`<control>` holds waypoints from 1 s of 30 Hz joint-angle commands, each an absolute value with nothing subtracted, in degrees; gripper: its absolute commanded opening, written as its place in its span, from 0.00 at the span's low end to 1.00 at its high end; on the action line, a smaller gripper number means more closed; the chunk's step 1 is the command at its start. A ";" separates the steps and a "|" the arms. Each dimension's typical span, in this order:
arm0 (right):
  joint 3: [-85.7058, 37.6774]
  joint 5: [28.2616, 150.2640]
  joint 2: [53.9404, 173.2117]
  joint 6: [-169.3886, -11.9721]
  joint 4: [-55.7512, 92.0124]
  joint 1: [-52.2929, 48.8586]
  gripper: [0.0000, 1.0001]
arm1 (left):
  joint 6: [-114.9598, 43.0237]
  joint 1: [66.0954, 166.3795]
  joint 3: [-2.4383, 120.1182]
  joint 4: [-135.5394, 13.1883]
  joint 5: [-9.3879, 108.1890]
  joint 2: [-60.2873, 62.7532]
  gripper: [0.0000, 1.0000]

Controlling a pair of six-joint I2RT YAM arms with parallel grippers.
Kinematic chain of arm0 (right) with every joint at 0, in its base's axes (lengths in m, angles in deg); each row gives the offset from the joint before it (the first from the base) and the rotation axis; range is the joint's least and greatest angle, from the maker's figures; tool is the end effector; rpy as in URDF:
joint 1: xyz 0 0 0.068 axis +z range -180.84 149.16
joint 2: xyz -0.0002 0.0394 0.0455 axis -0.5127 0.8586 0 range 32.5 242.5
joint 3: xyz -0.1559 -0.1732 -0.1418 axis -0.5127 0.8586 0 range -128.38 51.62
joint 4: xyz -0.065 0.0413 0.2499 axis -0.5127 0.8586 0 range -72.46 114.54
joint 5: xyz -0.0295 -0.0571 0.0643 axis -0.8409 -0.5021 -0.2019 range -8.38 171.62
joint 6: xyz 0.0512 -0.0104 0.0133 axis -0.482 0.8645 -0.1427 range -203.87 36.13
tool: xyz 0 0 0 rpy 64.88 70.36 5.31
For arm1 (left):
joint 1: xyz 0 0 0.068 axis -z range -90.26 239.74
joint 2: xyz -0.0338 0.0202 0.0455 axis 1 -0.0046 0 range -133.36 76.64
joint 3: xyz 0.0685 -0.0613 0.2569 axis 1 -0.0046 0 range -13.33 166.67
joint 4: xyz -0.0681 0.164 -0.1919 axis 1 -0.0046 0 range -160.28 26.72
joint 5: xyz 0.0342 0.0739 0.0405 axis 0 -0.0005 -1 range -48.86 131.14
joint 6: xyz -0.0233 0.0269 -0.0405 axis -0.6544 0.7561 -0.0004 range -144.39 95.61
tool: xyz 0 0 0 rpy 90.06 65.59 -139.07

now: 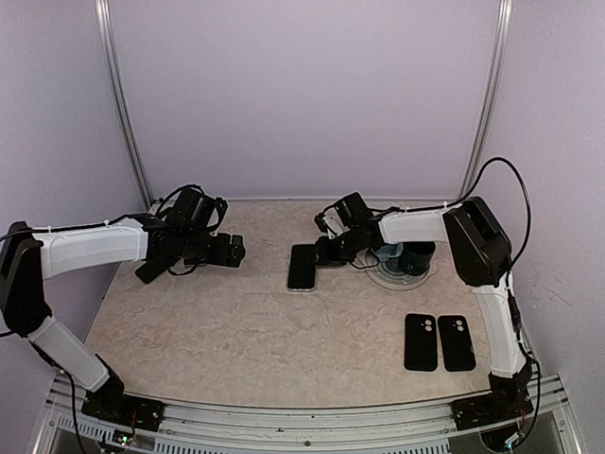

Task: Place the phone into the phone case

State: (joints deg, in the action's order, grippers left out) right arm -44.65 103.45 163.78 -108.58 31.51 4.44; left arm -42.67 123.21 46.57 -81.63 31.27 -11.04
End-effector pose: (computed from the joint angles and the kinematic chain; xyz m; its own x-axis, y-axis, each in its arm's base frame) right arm 0.4001 0.2994 0.1397 -0.8670 -0.1381 -0.4787 -0.4104 0.7427 0.5291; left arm 0.2785 -0.1767 0.2377 -0.7104 0.0993 -0.6968 0.2333 0.9672 -0.1000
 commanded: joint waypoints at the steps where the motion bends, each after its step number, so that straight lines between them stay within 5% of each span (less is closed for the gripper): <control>1: -45.30 99.82 163.64 -105.99 35.24 5.26 0.32 | -43.38 122.87 46.97 -81.96 30.35 -11.23 0.95; 12: -47.32 94.75 158.08 -101.19 40.45 5.96 0.44 | -44.30 121.23 55.41 -87.60 24.69 -20.22 0.99; 16: -46.62 93.14 154.31 -98.67 42.31 7.06 0.58 | -45.67 117.83 63.02 -91.83 22.30 -27.36 0.99; 17: -45.67 92.96 153.09 -98.15 42.32 7.26 0.63 | -45.81 116.91 64.34 -92.09 21.38 -29.04 0.99; 19: -43.50 92.73 150.57 -97.58 41.99 7.56 0.97 | -45.90 114.79 66.74 -91.90 20.00 -31.46 0.99; 30: -33.74 89.17 139.00 -95.00 40.89 9.49 0.99 | -48.28 107.65 74.65 -94.52 22.75 -42.37 0.99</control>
State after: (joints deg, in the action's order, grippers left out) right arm -37.74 90.92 142.08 -96.51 41.00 8.75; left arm -46.58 108.46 73.26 -92.29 22.59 -39.43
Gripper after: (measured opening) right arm 0.992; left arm 0.989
